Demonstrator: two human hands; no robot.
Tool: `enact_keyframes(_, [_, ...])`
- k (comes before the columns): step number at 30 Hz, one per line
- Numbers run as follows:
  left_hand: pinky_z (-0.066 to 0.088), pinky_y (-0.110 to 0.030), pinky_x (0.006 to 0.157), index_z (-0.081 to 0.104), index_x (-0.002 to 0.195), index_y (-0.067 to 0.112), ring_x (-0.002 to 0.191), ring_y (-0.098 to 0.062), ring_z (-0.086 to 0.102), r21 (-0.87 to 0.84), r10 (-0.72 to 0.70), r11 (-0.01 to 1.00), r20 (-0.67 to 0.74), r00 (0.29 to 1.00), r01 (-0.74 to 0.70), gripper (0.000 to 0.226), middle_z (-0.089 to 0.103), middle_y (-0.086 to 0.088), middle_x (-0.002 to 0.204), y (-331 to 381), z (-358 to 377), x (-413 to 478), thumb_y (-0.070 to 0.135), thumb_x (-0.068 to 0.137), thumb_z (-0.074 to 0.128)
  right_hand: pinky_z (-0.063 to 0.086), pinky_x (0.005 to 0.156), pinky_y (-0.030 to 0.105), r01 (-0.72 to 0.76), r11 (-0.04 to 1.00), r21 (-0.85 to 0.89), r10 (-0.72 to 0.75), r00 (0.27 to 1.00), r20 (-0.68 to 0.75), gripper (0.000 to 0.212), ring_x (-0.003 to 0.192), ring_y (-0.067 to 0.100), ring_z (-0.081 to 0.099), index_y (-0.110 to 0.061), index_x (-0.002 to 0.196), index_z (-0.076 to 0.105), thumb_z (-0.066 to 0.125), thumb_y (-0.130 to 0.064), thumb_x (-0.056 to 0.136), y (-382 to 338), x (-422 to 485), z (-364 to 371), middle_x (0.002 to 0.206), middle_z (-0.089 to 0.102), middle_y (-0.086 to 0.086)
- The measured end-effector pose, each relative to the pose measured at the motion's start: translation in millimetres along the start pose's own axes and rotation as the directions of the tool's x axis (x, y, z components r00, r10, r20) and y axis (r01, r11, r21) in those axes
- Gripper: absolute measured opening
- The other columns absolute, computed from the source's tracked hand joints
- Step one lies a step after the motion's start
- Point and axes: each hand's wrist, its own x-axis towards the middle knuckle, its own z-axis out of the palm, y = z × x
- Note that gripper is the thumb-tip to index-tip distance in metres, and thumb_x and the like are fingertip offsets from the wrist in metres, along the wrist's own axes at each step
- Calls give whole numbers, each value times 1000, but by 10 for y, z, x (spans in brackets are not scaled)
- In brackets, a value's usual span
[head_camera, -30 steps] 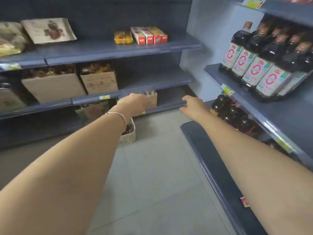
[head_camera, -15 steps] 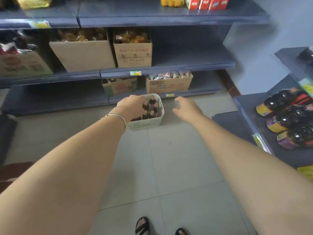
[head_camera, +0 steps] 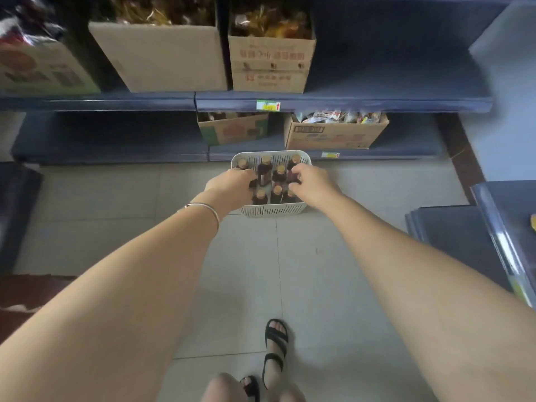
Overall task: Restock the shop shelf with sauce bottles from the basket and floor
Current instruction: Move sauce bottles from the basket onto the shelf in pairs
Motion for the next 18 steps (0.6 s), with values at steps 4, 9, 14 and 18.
enact_keyframes(4, [45,-38,83,46,127,21,113,-33,52,-3,-13,1000,35,999,13,36,53,-11,126,-254,103,464,23,92,42,48,93,40,-27,999,26,25,999,48,35,110,30,55,-19,122,56,54,-21,87,-80,529,197,119,59,9])
enact_keyframes(9, [45,-40,86,46,128,22,114,-32,50,-12,-24,1000,72,997,25,38,52,-10,126,-623,108,1170,18,90,44,50,84,37,-32,999,5,32,995,96,28,102,30,57,-20,114,57,54,-24,87,-241,1215,426,114,60,8])
enact_keyframes(14, [45,-41,86,44,131,20,116,-33,49,19,64,998,70,996,-65,41,50,-12,128,-963,37,2116,15,90,44,49,70,35,-71,997,-8,72,994,87,33,101,31,58,-20,121,56,50,-21,89,-445,2091,599,117,60,7])
enact_keyframes(18, [46,-41,87,46,129,18,114,-34,51,70,117,990,104,988,-125,41,52,-13,126,-1143,154,2796,10,88,45,44,74,33,-107,994,-26,110,988,113,27,104,33,57,-16,116,54,52,-22,90,-530,2732,873,118,61,12])
